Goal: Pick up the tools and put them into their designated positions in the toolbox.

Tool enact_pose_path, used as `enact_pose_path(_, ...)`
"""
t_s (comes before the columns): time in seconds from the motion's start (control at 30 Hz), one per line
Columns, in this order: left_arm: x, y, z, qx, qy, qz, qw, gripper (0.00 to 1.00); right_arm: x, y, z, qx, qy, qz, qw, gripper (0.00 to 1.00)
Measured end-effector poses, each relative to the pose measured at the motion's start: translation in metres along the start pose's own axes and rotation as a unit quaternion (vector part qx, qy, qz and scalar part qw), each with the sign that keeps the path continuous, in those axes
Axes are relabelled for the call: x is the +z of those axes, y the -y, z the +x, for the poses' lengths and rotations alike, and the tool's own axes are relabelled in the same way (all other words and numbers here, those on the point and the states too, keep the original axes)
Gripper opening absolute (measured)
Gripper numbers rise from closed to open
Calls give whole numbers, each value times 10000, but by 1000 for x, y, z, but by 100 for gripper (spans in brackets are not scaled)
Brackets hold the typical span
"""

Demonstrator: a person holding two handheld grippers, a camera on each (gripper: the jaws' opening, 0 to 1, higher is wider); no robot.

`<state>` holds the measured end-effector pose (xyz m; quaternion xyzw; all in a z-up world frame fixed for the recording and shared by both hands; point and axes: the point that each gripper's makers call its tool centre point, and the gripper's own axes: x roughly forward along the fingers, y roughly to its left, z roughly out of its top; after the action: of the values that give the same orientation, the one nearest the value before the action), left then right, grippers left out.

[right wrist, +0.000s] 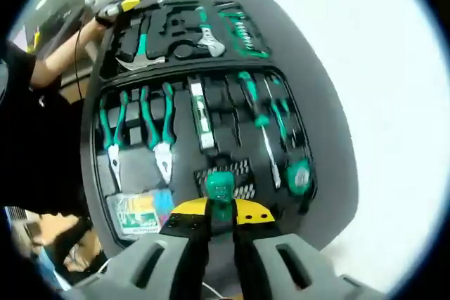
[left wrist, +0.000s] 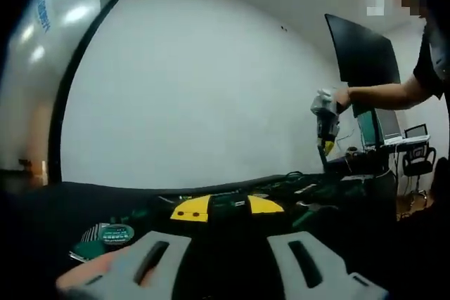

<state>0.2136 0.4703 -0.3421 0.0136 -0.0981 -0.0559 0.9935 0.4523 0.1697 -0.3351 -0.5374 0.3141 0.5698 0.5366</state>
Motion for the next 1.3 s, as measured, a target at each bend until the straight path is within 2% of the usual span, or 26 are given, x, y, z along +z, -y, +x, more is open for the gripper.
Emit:
enact_pose_path(0.07, 0, -2, 0, 34, -4, -1, 10000, 16, 18, -6, 12, 250, -164, -152, 9994, 10)
enact_pose_path(0.13, 0, -3, -1, 62, 2, -10, 10000, 16, 35, -1, 24, 174, -315, -445, 9984, 10)
enact_pose_path(0.2, 1, -3, -1, 71, 9, -28, 10000, 16, 44, -1, 30, 156, -442, -545, 9974, 10)
enact_pose_path(0.37, 1, -4, -2, 75, 5, -25, 10000, 16, 71, -3, 41, 195, -467, -766, 9958, 10)
enact_pose_path(0.47, 2, -3, -2, 69, 28, -23, 10000, 16, 74, 0, 48, 156, -613, -912, 9938, 9)
enact_pose_path(0.9, 3, -1, -2, 29, 75, -30, 10000, 16, 88, -1, 64, 209, -699, -998, 9923, 9)
enact_pose_path(1.03, 3, -2, -2, 29, 77, -28, 10000, 16, 82, 1, 75, 185, -923, -1087, 9896, 9)
enact_pose_path(1.07, 3, -2, -2, 29, 74, -23, 10000, 16, 84, 1, 77, 174, -842, -1075, 9905, 2)
enact_pose_path(1.1, 3, -2, -2, 28, 72, -19, 10000, 16, 80, 3, 78, 179, -1020, -1214, 9872, 0)
enact_pose_path(1.2, 2, -2, -1, 30, 49, 2, 10000, 16, 77, 2, 86, 162, -974, -1210, 9877, 0)
enact_pose_path(1.3, 2, -3, -1, 24, 52, 3, 10000, 16, 80, 3, 84, 159, -838, -1093, 9903, 4)
